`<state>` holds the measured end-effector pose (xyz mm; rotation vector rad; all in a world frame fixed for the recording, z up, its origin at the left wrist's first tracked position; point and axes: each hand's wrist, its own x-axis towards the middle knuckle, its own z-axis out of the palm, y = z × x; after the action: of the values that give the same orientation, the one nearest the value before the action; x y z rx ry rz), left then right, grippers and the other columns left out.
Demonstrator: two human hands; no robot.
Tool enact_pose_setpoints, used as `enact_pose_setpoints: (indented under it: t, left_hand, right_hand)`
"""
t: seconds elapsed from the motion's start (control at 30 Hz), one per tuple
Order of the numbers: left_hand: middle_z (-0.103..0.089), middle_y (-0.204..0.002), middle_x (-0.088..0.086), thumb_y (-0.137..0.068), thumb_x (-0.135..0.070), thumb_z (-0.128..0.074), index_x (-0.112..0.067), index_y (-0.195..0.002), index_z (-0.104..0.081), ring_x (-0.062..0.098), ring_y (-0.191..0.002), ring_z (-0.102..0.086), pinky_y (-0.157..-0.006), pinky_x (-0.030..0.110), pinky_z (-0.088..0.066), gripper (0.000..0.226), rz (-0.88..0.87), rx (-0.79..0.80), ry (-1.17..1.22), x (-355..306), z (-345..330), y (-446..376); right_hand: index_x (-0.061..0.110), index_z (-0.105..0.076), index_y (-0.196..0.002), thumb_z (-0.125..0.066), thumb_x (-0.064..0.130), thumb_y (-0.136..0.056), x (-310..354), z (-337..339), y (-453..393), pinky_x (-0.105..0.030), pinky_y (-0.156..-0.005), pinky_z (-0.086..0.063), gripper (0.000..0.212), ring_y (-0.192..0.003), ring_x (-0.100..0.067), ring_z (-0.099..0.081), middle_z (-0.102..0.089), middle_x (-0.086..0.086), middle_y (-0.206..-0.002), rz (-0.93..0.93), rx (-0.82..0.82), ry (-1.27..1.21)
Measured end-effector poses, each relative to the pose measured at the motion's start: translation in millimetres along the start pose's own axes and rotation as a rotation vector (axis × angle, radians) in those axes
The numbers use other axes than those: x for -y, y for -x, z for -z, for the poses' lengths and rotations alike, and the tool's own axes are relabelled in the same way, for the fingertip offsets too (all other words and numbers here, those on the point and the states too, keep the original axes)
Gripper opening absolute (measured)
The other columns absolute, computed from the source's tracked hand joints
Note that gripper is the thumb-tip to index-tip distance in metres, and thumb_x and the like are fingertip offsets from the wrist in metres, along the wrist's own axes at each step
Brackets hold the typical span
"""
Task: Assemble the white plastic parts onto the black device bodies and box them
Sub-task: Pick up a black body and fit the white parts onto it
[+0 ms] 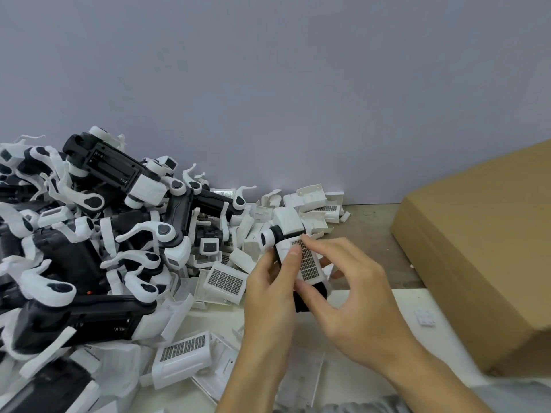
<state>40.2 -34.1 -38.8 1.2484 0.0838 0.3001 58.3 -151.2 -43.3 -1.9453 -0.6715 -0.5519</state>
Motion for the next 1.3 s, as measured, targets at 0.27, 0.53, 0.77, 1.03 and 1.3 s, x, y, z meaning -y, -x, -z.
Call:
enact_pose_setpoints:
  t: [0.27, 0.53, 0.77, 1.03, 1.3]
  left_hand:
    - [-0.078, -0.100, -0.002, -0.076, -0.037, -0.064, -0.019, -0.113, -0.070, 0.008, -0.089, -0.074, -0.065, 0.014, -0.054, 0.041, -0.066, 0.076, -0.001, -3.5, -4.3, 4.8]
    - [-0.077, -0.098, 0.008, -0.089, -0.037, -0.070, -0.020, -0.109, -0.076, 0.017, -0.088, -0.074, -0.065, 0.020, -0.056, 0.027, -0.101, 0.111, -0.086, -5.1, -3.1, 4.4]
    - [-0.076, -0.086, 0.008, -0.099, -0.015, -0.059, -0.019, -0.089, -0.080, 0.016, -0.079, -0.072, -0.066, 0.020, -0.054, 0.024, -0.154, -0.012, -0.259, -0.2, -2.3, 0.8]
    - [-0.078, -0.085, 0.007, -0.092, -0.037, -0.061, -0.016, -0.088, -0.080, 0.027, -0.086, -0.074, -0.068, 0.025, -0.059, 0.028, -0.102, -0.052, -0.166, 0.3, -4.4, 1.0]
    - [-0.078, -0.097, 0.010, -0.097, -0.023, -0.061, -0.013, -0.102, -0.078, 0.030, -0.098, -0.073, -0.096, 0.049, -0.056, 0.020, -0.019, -0.017, -0.123, -0.3, -4.9, 0.3]
  right_hand:
    - [0.013, -0.072, -0.107, -0.061, 0.040, -0.086, -8.1, 3.5, -5.3, -0.036, -0.086, -0.058, 0.036, -0.098, -0.021, -0.073, -0.077, -0.003, -0.100, -0.467, -0.042, -0.658]
    - [0.015, -0.078, -0.105, -0.061, 0.041, -0.086, -9.2, 5.0, -6.2, -0.045, -0.091, -0.056, 0.037, -0.100, -0.026, -0.074, -0.078, -0.009, -0.102, -0.499, 0.006, -0.738]
    - [0.012, -0.073, -0.096, -0.063, 0.024, -0.093, -6.7, -0.1, -6.4, -0.018, -0.065, -0.054, 0.016, -0.080, -0.012, -0.073, -0.077, -0.002, -0.086, -0.478, -0.062, -0.565]
    - [0.013, -0.077, -0.103, -0.058, 0.042, -0.086, -4.4, -0.4, -5.5, -0.022, -0.077, -0.058, 0.038, -0.091, -0.015, -0.075, -0.079, -0.002, -0.095, -0.493, 0.009, -0.674]
    - [0.015, -0.078, -0.100, -0.055, 0.022, -0.100, -6.4, -0.7, -5.6, -0.026, -0.080, -0.058, 0.024, -0.089, -0.014, -0.074, -0.079, 0.000, -0.091, -0.509, 0.021, -0.545]
